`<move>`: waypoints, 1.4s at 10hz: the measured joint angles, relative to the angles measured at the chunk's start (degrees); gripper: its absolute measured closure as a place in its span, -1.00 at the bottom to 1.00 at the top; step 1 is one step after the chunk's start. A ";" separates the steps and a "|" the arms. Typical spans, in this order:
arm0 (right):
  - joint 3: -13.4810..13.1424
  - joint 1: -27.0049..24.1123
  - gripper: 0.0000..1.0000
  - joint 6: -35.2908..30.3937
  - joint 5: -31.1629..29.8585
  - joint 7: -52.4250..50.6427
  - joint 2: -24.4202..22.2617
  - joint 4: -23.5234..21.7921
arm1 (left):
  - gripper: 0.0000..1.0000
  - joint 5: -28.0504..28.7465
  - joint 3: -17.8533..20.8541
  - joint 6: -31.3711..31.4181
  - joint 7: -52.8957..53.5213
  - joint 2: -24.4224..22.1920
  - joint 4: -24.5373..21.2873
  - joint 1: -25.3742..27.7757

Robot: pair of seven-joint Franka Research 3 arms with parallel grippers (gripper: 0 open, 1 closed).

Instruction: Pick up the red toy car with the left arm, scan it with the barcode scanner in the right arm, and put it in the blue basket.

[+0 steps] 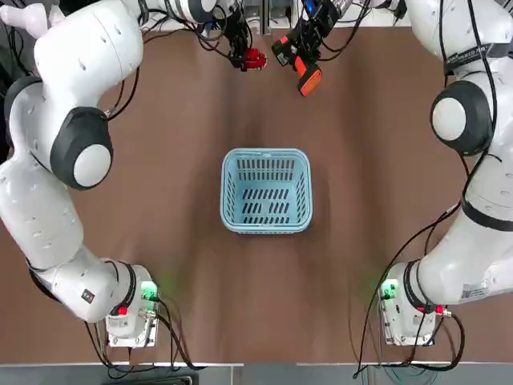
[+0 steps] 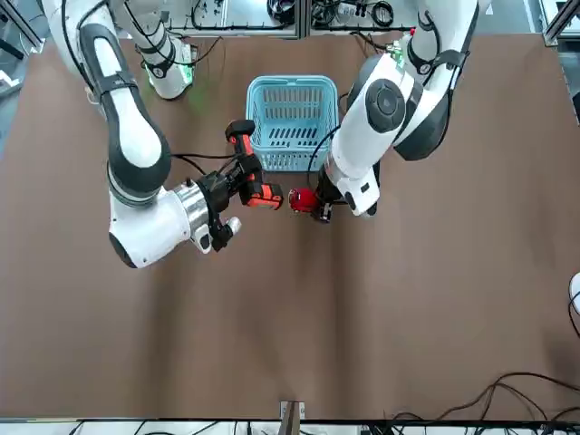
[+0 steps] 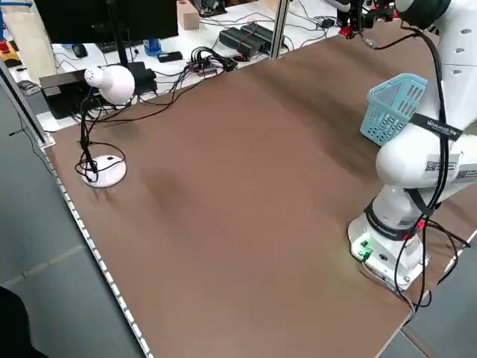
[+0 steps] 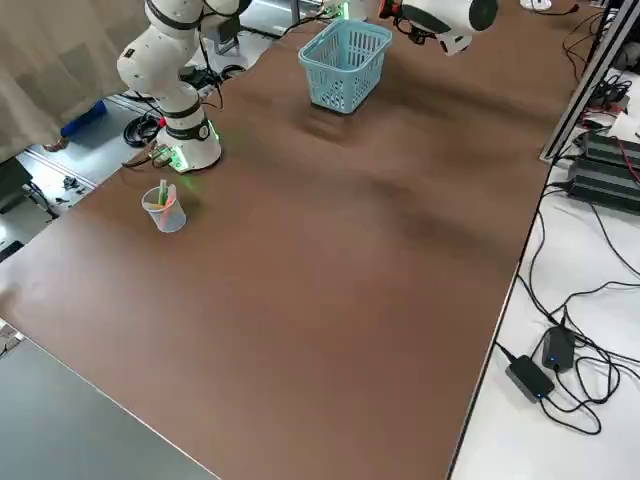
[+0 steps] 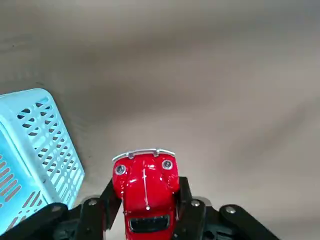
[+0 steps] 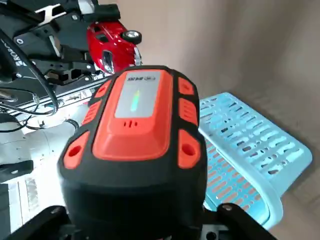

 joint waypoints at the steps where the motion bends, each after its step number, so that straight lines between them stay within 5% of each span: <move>1: -0.29 -0.96 0.41 -1.65 -0.38 1.16 -0.03 0.22 | 0.00 0.00 -0.04 -0.03 0.00 0.00 0.00 -0.02; 6: -0.75 -10.94 0.41 -10.71 -7.96 1.83 -0.41 5.91 | 0.00 0.01 -0.22 -2.96 -4.21 -0.71 -0.87 -4.13; 14: -6.59 -15.41 0.41 -6.15 -41.68 1.85 -0.79 13.53 | 0.00 1.56 -0.37 1.33 -18.76 -7.55 -19.42 -18.98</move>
